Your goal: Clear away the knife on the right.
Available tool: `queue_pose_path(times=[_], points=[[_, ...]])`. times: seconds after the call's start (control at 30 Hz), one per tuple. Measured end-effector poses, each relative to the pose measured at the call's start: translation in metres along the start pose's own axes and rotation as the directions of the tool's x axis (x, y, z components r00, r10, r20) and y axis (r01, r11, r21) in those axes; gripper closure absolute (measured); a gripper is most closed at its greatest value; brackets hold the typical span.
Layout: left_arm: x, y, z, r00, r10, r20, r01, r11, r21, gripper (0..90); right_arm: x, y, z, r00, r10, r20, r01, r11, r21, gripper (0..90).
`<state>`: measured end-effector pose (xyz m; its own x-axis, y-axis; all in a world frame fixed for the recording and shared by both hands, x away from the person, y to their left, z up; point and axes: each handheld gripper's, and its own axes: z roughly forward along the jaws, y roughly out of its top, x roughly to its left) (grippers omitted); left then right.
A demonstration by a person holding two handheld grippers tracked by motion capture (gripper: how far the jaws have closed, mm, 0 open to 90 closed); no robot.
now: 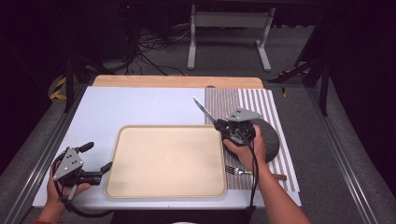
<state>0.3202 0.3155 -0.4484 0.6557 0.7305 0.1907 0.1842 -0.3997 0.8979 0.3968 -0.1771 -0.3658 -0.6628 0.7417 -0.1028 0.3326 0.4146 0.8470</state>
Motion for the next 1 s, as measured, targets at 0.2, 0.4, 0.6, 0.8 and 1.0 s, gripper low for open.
queue_pose_path(times=[0.2, 0.4, 0.6, 0.8, 1.0], points=[[-0.001, 0.0, -0.001, 1.0, -0.002, -0.007, 0.002, 1.0, 0.001, 6.6, 0.029, -0.007, 0.0, 0.9964, -0.058, -0.062, 0.06, 0.998, 0.029, 78.2], [-0.002, -0.001, 0.001, 1.0, 0.008, 0.003, -0.008, 0.9999, 0.01, 6.7, 0.048, -0.017, 0.004, 0.9894, -0.079, -0.121, 0.086, 0.995, 0.053, 78.2], [-0.005, 0.0, 0.002, 0.9999, 0.013, 0.011, -0.013, 0.9997, 0.018, 6.7, 0.064, -0.026, 0.014, 0.9797, -0.101, -0.173, 0.118, 0.989, 0.088, 78.2], [-0.006, -0.001, 0.0, 0.9998, 0.015, 0.011, -0.015, 0.9998, 0.013, 6.7, 0.075, -0.033, 0.022, 0.9731, -0.108, -0.203, 0.135, 0.983, 0.126, 78.2], [-0.006, -0.001, 0.0, 0.9996, 0.029, 0.004, -0.029, 0.9995, 0.014, 6.8, 0.084, -0.039, 0.027, 0.9675, -0.114, -0.226, 0.153, 0.975, 0.163, 78.2]])
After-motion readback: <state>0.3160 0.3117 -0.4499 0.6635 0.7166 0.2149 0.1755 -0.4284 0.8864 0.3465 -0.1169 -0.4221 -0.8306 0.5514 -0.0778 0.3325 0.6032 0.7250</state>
